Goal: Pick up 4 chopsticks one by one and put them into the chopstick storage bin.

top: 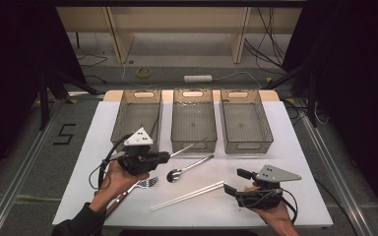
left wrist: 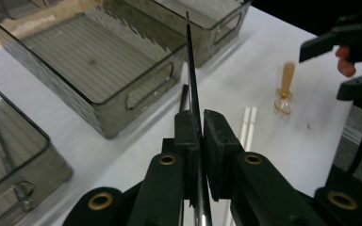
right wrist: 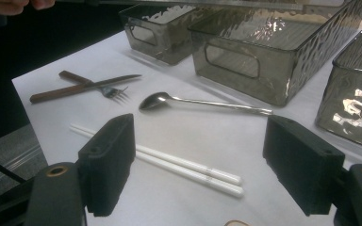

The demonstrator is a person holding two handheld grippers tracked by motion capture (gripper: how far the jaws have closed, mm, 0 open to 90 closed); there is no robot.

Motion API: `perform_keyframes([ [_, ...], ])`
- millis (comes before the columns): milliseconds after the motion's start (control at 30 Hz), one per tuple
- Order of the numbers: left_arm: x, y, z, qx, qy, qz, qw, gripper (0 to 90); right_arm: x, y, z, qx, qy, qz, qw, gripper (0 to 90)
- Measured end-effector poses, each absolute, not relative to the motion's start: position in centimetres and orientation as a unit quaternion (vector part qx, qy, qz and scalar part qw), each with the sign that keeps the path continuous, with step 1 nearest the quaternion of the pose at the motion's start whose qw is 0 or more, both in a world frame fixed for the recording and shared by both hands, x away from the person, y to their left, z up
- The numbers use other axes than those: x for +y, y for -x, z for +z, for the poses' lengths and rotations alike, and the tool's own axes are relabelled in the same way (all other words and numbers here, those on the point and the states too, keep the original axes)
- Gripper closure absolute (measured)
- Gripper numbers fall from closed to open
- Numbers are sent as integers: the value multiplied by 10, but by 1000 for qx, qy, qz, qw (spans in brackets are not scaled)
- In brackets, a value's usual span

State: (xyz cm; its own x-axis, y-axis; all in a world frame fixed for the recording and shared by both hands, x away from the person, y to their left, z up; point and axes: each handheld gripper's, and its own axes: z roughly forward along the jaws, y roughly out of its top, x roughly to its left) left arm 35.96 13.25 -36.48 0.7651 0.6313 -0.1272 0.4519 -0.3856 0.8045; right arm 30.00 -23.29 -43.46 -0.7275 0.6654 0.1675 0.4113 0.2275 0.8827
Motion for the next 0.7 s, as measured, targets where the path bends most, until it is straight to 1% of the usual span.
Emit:
perform_keyframes([
  [200,140,-370,-359,338,-817,108,454,843,-234,-300,-435,773,-348,516,124,269],
  [333,147,-378,-354,349,-809,122,458,843,-235,-301,-435,772,-349,516,124,269],
  [433,154,-386,-353,364,-800,137,456,843,-234,-301,-435,772,-349,516,124,269],
  [700,174,-408,-355,401,-783,159,449,843,-235,-301,-435,772,-349,517,124,269],
])
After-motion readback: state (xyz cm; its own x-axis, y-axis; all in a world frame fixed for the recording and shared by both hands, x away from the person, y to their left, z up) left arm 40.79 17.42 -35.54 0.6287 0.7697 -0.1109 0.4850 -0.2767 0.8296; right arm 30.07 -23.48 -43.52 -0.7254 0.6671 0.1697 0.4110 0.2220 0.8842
